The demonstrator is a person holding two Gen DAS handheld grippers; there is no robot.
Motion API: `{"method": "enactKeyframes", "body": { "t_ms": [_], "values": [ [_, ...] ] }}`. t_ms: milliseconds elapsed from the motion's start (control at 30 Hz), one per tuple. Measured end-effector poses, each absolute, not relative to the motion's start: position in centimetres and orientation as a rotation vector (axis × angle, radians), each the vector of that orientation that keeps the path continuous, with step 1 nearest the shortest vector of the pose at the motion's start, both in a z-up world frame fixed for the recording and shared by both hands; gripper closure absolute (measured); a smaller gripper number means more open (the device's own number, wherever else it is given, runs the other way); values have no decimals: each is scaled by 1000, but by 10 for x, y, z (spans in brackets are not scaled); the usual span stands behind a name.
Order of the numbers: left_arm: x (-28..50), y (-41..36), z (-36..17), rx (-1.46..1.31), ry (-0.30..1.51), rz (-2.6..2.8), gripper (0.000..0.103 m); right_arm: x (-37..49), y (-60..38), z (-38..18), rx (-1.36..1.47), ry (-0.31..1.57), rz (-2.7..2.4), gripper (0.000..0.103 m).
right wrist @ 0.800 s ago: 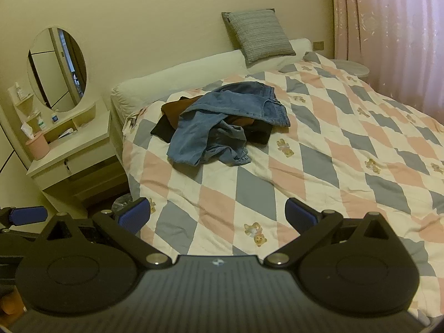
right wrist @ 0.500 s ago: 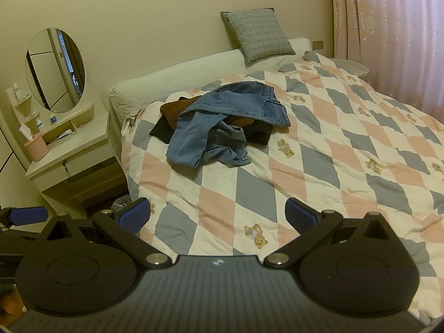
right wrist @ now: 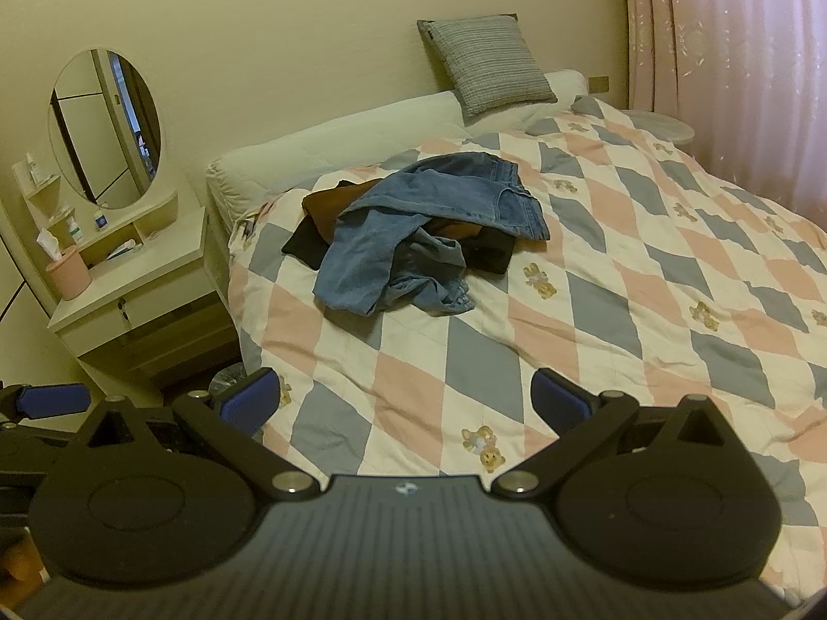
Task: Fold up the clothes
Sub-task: 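Move both grippers toward the pile of blue jeans on the bed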
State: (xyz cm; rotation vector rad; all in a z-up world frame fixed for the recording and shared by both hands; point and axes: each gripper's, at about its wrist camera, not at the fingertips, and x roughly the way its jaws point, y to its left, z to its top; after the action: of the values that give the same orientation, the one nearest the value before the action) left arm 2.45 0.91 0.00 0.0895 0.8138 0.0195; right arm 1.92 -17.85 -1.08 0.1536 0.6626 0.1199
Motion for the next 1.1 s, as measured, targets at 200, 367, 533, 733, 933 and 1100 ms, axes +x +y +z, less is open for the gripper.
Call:
{"method": "enactKeyframes", "body": {
  "t_ms": [200,367,533,733,933,1100],
  "values": [
    [32,7,-1,88,819,10,0,26,-180,-9,157,661,121,1],
    [37,3,0,81,825,-4,0,28,-188,-7,162,658,121,1],
    [41,0,-5,73,835,-9,0,39,-195,-9,175,663,115,1],
    [54,8,-19,45,866,-12,0,51,-201,-18,194,673,99,1],
    [81,29,-35,-32,902,-37,0,75,-201,-27,216,684,76,1],
    [122,43,-47,-9,928,-42,0,114,-190,-38,237,711,51,1]
  ]
}}
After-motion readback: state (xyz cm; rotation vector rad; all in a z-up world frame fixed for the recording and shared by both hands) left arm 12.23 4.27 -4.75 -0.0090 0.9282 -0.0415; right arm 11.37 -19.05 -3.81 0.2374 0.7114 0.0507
